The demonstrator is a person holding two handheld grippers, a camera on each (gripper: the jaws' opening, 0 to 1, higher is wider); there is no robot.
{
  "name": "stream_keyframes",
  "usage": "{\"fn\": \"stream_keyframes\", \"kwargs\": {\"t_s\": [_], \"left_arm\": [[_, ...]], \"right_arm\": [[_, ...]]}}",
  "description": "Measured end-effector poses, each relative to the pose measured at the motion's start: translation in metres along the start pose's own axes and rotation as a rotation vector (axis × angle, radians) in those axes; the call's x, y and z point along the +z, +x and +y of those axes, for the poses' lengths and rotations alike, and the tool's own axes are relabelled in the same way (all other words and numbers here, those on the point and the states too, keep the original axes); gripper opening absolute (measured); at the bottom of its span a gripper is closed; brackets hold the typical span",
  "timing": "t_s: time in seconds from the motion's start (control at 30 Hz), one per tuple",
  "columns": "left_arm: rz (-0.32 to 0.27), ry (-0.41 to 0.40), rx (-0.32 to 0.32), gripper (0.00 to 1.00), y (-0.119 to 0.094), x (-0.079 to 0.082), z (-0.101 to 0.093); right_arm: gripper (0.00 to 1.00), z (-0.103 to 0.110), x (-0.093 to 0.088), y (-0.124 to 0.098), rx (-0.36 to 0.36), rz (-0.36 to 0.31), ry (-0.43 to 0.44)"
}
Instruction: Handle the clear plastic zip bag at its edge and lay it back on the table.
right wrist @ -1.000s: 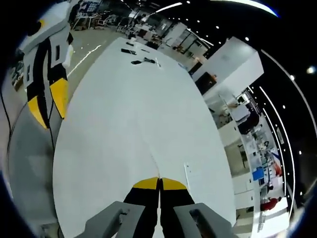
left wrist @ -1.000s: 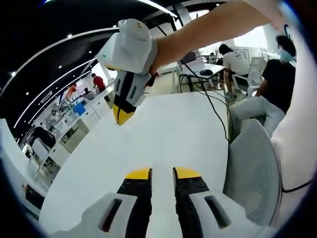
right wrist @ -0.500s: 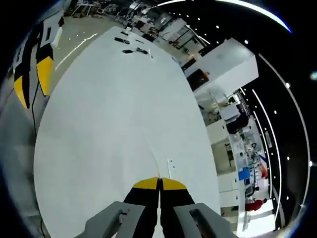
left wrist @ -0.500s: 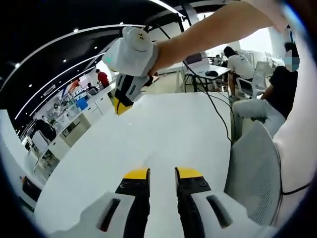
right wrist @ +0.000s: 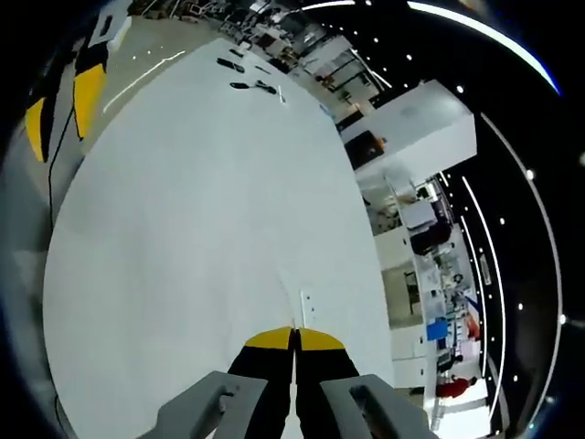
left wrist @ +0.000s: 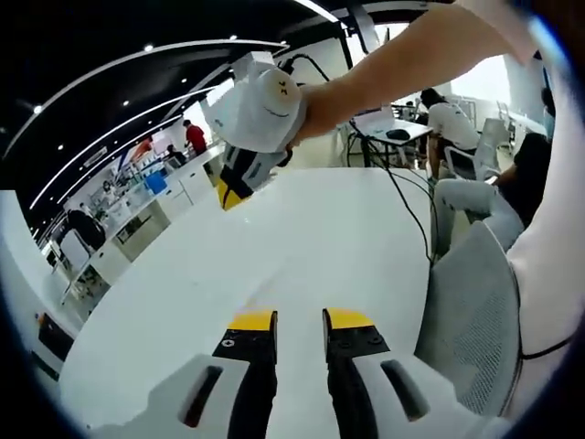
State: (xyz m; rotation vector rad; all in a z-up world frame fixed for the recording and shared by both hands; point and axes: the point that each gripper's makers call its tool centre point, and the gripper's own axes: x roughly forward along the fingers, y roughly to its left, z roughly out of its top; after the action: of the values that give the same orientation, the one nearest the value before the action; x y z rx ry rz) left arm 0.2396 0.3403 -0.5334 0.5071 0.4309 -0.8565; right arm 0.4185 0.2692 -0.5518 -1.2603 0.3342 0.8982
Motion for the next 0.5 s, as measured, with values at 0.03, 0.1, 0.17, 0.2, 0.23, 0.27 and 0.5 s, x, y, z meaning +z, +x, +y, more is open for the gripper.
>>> {"fn": "stream_keyframes", "kwargs": {"t_s": [0.03, 0.1, 0.17, 0.2, 0.23, 0.27, 0.5], "left_arm": [[0.0, -0.001, 0.0, 0.17, 0.0, 0.0, 0.0], [0.002, -0.005, 0.001, 0.17, 0.0, -0.002, 0.0], [0.004, -0.01, -0.001, 0.17, 0.001, -0.004, -0.002], [0.005, -0.012, -0.002, 0.17, 0.001, -0.005, -0.002], [0.007, -0.015, -0.003, 0.17, 0.001, -0.006, -0.003], [0.007, -0.016, -0.004, 0.17, 0.002, -0.007, -0.003], [0.013, -0.024, -0.006, 0.17, 0.004, -0.013, -0.002]], "right_arm": [[0.0, 0.004, 0.0, 0.001, 0.0, -0.001, -0.01], [0.0, 0.012, 0.0, 0.004, 0.009, -0.005, -0.001], [0.0, 0.022, -0.001, 0.006, 0.014, -0.006, 0.0], [0.0, 0.027, -0.001, 0.004, 0.014, -0.003, -0.001], [0.0, 0.032, -0.001, 0.004, 0.016, -0.003, 0.0], [0.0, 0.037, -0.002, 0.007, 0.021, -0.003, -0.007], [0.0, 0.068, -0.001, 0.009, 0.049, -0.013, 0.026]]}}
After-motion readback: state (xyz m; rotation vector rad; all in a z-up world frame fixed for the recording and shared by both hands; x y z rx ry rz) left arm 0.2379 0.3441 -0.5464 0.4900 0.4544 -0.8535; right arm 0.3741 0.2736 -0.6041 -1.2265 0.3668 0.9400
